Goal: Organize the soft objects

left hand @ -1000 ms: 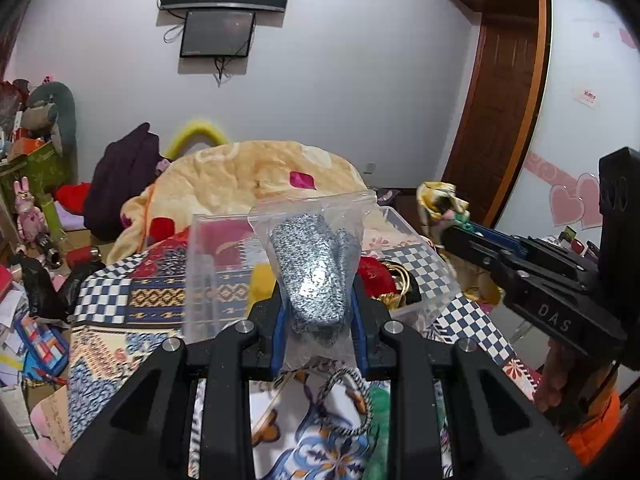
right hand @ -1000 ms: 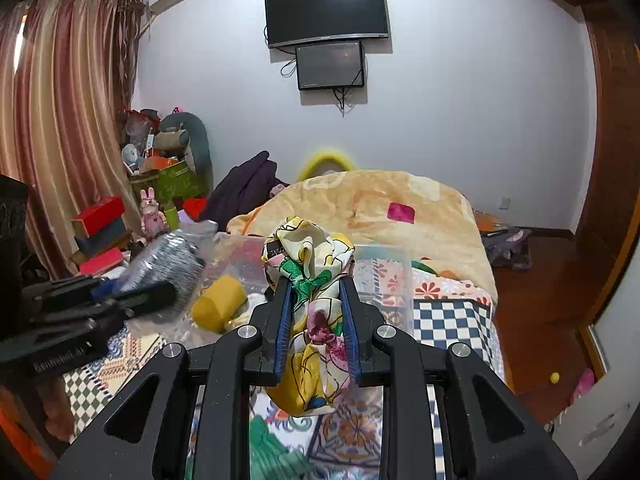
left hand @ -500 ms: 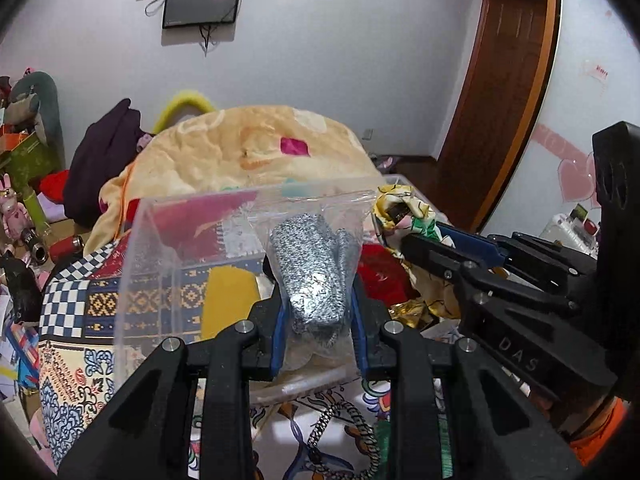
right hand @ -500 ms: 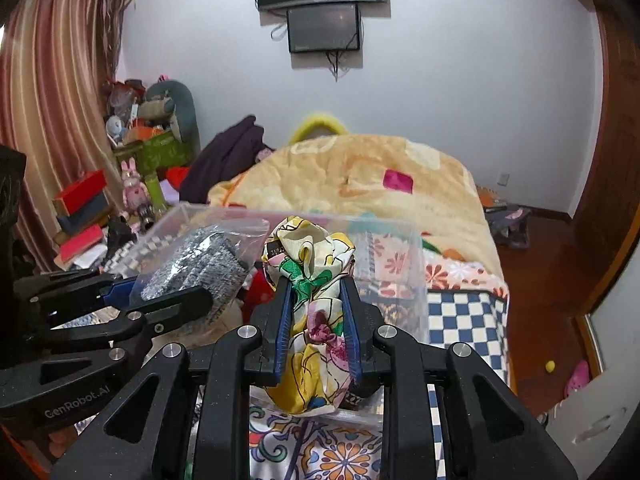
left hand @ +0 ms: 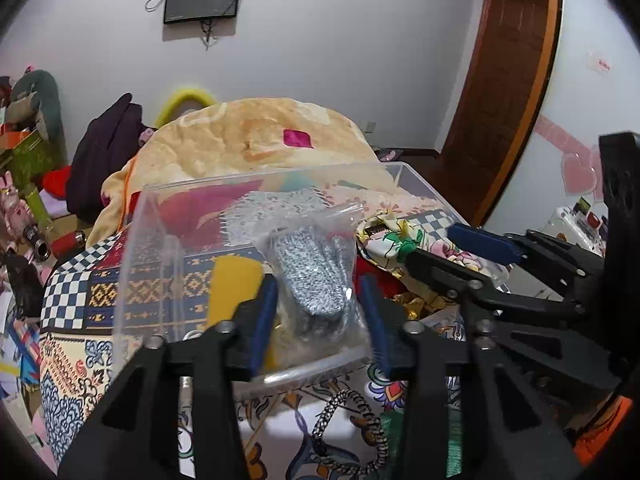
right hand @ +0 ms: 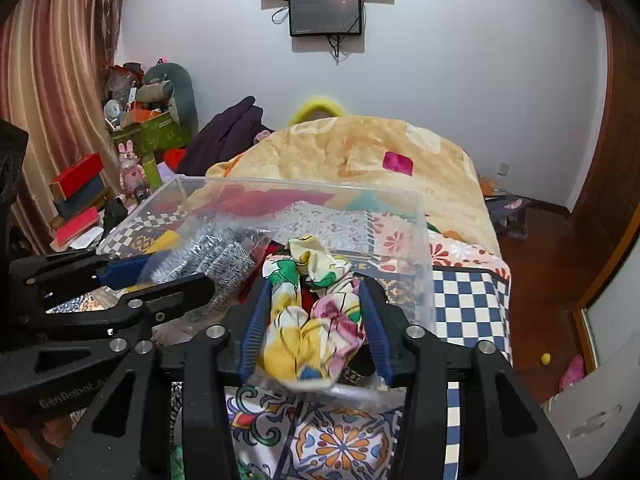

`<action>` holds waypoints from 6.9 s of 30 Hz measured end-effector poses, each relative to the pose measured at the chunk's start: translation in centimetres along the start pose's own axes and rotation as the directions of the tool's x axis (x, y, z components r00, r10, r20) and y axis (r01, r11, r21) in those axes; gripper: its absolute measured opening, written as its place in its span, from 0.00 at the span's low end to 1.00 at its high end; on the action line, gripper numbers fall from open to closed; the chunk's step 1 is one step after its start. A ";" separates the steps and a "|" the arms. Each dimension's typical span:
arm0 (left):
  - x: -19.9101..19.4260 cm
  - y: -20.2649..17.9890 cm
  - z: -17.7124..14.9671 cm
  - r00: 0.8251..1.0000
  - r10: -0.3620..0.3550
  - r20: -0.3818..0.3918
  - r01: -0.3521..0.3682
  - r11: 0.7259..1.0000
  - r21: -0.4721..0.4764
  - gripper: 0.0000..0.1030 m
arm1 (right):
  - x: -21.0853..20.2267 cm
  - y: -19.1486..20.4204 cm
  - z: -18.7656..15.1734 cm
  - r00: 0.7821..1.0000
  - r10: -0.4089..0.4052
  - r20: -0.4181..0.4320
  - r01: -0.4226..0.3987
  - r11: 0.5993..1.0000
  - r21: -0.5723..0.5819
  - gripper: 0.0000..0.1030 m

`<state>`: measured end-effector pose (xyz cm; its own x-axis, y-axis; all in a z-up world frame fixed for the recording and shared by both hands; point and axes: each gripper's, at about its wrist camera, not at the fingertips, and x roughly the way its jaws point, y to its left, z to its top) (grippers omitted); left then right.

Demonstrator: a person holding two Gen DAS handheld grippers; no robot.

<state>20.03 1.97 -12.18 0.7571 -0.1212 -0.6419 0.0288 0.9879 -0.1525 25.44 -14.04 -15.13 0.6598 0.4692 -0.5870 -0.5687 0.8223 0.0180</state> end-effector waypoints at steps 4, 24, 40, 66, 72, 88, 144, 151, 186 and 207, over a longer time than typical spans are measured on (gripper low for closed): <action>-1.4 0.4 0.1 1.000 -0.009 0.020 0.009 1.000 -0.017 0.54 | -1.3 0.0 0.3 0.999 -0.002 0.032 0.002 1.000 -0.005 0.57; -7.5 0.2 -5.1 0.999 0.018 0.037 -0.020 0.998 0.066 0.78 | -4.0 2.7 -4.1 0.997 0.071 0.037 -0.070 0.997 -0.037 0.81; -3.9 -0.1 -8.1 0.994 -0.054 -0.096 0.054 0.999 -0.009 0.77 | -0.8 3.4 -9.7 0.981 0.118 -0.151 -0.126 0.991 -0.045 0.69; -2.7 -2.2 -8.2 0.993 -0.044 -0.108 0.051 0.997 0.066 0.19 | -5.3 0.6 -8.4 0.998 0.052 -0.024 -0.052 0.999 -0.015 0.17; -6.4 -1.3 -6.8 0.999 -0.042 -0.014 0.043 0.997 0.060 0.19 | -6.9 1.3 -6.9 0.997 0.062 0.041 -0.060 0.998 -0.036 0.17; -11.2 0.9 -1.3 0.977 0.031 0.209 -0.037 0.999 0.025 0.16 | -7.1 2.0 -0.8 0.973 0.063 0.224 -0.058 0.998 -0.028 0.17; -18.6 -1.3 0.9 0.907 0.036 0.420 -0.066 0.996 0.055 0.69 | -14.5 2.1 2.4 0.908 0.041 0.417 -0.043 0.999 -0.005 0.77; -20.2 -2.0 0.1 0.890 0.030 0.454 -0.061 0.997 0.052 0.89 | -14.9 2.7 2.0 0.896 0.049 0.441 -0.050 0.999 -0.008 0.92; -19.7 -1.8 -0.6 0.892 0.064 0.447 -0.082 0.996 0.020 1.00 | -14.9 2.7 0.5 0.895 0.046 0.443 -0.059 0.998 0.015 1.00; -19.8 -1.6 -0.9 0.897 0.044 0.440 -0.067 0.997 0.037 1.00 | -15.1 2.5 0.2 0.898 0.040 0.439 -0.055 0.998 0.022 1.00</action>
<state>4.42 2.67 0.07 0.9675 -0.0230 -0.2517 0.0026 0.9967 -0.0810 14.11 -18.99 -6.10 0.7854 0.5950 -0.1707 -0.5931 0.8023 0.0679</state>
